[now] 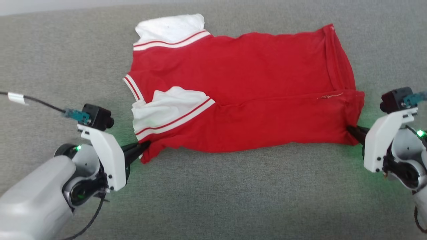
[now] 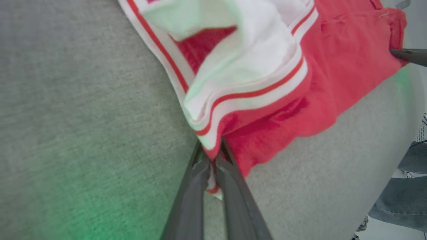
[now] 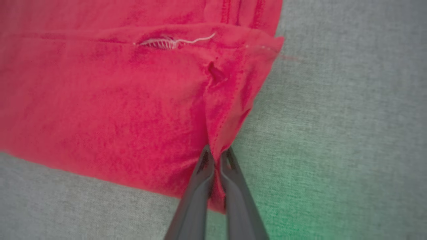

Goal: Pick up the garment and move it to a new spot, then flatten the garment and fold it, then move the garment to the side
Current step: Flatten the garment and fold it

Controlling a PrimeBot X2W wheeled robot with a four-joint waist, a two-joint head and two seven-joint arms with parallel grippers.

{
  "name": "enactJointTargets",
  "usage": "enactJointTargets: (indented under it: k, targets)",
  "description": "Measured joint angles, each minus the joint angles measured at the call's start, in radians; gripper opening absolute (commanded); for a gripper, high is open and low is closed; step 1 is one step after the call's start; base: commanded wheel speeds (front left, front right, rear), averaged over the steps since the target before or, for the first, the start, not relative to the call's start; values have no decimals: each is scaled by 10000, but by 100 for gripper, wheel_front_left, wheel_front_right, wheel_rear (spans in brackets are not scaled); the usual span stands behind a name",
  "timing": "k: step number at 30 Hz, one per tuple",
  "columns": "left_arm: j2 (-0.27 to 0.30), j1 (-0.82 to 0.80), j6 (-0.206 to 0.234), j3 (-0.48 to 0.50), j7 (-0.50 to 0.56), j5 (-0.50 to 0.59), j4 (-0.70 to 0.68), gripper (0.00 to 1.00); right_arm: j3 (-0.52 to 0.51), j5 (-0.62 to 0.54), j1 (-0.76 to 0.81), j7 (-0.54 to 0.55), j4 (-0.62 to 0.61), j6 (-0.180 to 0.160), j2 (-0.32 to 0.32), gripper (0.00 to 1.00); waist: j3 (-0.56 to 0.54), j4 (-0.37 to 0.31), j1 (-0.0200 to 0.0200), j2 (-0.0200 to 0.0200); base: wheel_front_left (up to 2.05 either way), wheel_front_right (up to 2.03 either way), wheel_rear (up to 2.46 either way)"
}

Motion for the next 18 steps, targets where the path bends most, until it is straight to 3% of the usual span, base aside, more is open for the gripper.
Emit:
enactJointTargets:
  k: [6,13,18]
  targets:
    - [351,616,2,-146,-690,-17,-274,0,-322,184,797,-487,-430,0,-234,0,-484,128,0,0,0,0,0]
    - [1246,1587,2,-322,-1198,-67,-1179,0,-949,167,2191,-464,-1528,4,-660,0,-923,228,0,0,0,0,0]
    - [1730,2403,286,-495,-1440,-86,-2167,0,-1630,82,3654,-192,-2420,6,-683,0,-1108,347,0,0,0,0,0]
